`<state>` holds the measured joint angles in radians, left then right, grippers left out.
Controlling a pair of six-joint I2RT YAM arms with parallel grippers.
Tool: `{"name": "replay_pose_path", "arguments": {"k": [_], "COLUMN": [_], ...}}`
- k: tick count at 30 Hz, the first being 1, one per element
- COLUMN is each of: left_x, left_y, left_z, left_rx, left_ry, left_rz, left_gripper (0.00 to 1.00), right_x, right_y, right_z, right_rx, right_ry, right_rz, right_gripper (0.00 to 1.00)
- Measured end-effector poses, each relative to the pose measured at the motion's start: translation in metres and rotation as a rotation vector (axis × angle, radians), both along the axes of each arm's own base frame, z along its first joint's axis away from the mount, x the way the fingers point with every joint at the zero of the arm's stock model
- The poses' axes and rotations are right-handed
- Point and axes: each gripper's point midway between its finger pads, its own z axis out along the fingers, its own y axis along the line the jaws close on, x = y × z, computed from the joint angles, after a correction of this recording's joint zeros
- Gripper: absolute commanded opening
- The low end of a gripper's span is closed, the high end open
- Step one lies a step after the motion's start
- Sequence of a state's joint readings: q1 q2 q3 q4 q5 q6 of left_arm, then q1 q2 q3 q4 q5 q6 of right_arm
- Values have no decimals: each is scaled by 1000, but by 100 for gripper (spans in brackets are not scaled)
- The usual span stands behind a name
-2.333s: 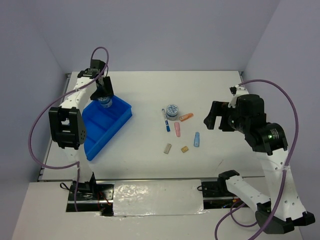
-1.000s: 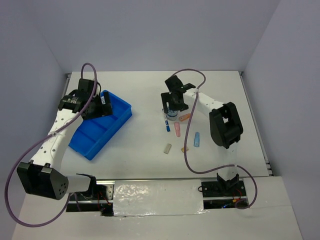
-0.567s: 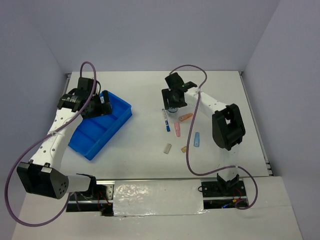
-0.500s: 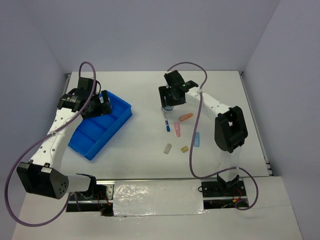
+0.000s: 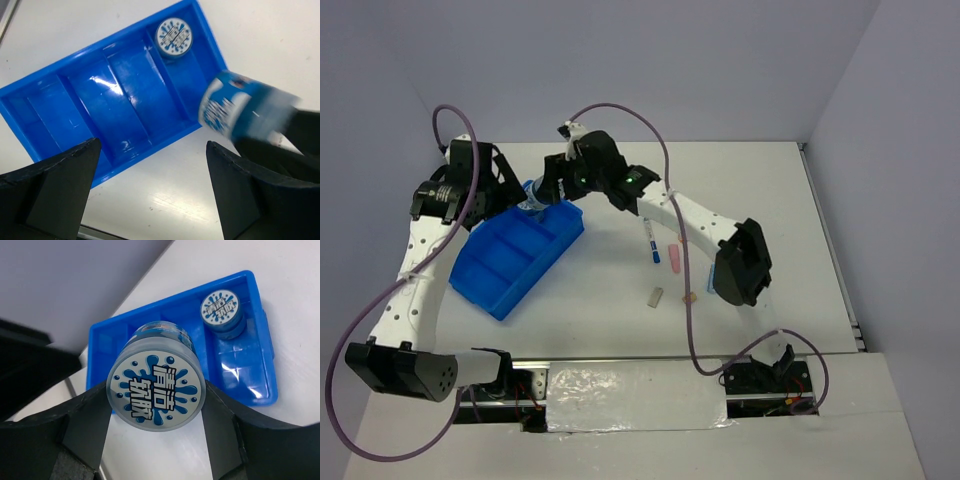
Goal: Sort the stationery into containers
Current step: Place the stationery in the storage box.
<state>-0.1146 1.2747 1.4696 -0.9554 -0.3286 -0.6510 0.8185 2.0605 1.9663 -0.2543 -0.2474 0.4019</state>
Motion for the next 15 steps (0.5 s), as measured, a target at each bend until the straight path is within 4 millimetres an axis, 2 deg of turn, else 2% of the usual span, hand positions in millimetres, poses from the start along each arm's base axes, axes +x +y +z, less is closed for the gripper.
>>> {"name": "replay_pose_path", "arguments": {"k": [4, 7, 9, 12, 14, 15], "left_x": [0, -5, -10, -16, -21, -22], "left_y": [0, 2, 5, 10, 13, 14], "left_z": [20, 25, 27, 30, 33, 34], "left_rx": [-9, -7, 4, 16, 31, 35], "left_ry": [-51, -61, -58, -59, -62, -63], "left_rz": [4, 3, -2, 1, -2, -2], "left_gripper": [99, 99, 99, 99, 99, 99], "right_x": [26, 45, 52, 53, 50, 49], "right_y": [17, 24, 25, 18, 15, 15], "right_z": [-28, -55, -74, -98, -107, -108], "right_rx": [-23, -64, -96, -150, -173, -177], "right_ry": [15, 28, 39, 74, 91, 94], "right_rz": [-23, -47, -61, -72, -75, -73], "right_gripper": [43, 43, 44, 48, 58, 80]}}
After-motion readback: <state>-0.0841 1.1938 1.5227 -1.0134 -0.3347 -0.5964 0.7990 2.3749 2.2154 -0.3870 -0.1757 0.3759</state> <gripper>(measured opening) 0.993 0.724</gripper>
